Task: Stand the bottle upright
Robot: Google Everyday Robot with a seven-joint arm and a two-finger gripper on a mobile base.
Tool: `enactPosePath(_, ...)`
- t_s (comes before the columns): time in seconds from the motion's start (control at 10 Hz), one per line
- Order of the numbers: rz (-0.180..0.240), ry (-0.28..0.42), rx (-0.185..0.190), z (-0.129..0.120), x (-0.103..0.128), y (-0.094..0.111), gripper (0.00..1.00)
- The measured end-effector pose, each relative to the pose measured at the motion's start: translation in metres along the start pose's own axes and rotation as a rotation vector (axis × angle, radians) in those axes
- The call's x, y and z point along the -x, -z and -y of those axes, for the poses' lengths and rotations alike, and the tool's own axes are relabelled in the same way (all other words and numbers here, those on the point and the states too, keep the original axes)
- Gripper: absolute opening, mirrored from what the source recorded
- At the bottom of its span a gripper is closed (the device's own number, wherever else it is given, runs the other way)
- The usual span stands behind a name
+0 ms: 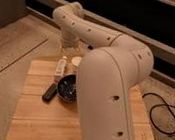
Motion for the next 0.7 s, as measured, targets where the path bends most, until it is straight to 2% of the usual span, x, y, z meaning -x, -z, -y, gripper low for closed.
enactPosePath(0.2,0.027,0.096,-0.001,-0.010,0.018,-0.012,0.65)
enactPosePath(0.5,0.063,0.197,-0.051,-0.012,0.046,-0.025,0.65)
enactPosePath(0.7,0.138,0.243,-0.065,-0.024,0.074,-0.022,0.65)
